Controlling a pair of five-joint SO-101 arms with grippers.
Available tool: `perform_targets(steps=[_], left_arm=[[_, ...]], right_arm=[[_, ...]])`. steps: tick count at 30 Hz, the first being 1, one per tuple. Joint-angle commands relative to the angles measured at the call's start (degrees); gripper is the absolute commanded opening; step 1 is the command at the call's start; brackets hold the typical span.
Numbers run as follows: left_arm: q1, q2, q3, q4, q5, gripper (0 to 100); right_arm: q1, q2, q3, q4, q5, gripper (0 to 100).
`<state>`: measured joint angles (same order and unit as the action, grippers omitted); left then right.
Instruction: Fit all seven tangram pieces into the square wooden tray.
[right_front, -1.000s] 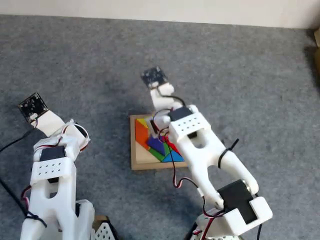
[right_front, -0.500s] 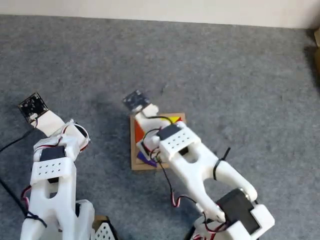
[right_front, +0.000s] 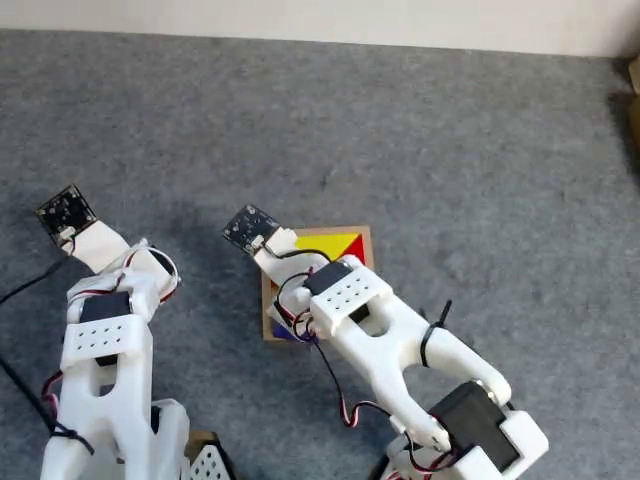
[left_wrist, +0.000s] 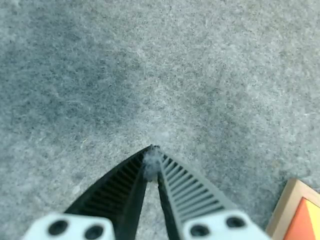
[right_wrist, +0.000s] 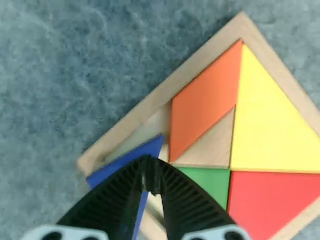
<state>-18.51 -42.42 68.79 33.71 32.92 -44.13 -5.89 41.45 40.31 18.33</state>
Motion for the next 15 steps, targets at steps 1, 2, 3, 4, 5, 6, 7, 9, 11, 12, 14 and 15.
perform_targets(steps=[1,2,3,4,5,6,7,9,11,12,14,15], left_arm=[[-0.7,-1.5,-0.1,-1.1,-0.4,0],[-0.7,-1.5,-0.1,-1.1,-0.4,0],[-0.7,-1.5,-0.1,-1.1,-0.4,0],[-0.7,-1.5,-0.1,-1.1,-0.4,0],[-0.7,-1.5,-0.1,-1.1,-0.4,0],[-0.7,-1.5,-0.1,-1.1,-0.4,0],[-0.7,-1.5,-0.1,-1.1,-0.4,0],[-0.7,-1.5,-0.2,-1.1,-0.4,0],[-0.7,-1.5,-0.2,-1.1,-0.4,0],[-0.7,-1.5,-0.2,-1.1,-0.4,0],[-0.7,-1.5,-0.2,-1.1,-0.4,0],[-0.7,-1.5,-0.2,-1.1,-0.4,0]], right_arm=[[-0.4,-1.1,0.1,-2.6,0.6,0.5],[-0.4,-1.2,0.1,-2.6,0.6,0.5],[-0.5,-1.7,0.1,-2.6,0.6,0.5],[-0.6,-2.6,0.1,-2.6,0.6,0.5],[-0.6,-3.9,0.3,-2.6,0.6,0.5],[-0.5,-5.4,0.6,-2.6,0.6,0.5],[-0.4,-7.3,0.6,-2.6,0.5,0.5],[-0.4,-11.3,0.7,-2.5,0.5,0.5],[-0.7,-14.9,1.6,-2.0,-1.7,0.5],[-0.7,-16.5,2.6,-1.1,-3.9,0.5],[-0.7,-18.6,4.1,0.1,-6.8,0.5],[-0.7,-19.1,4.7,0.9,-7.0,0.5]])
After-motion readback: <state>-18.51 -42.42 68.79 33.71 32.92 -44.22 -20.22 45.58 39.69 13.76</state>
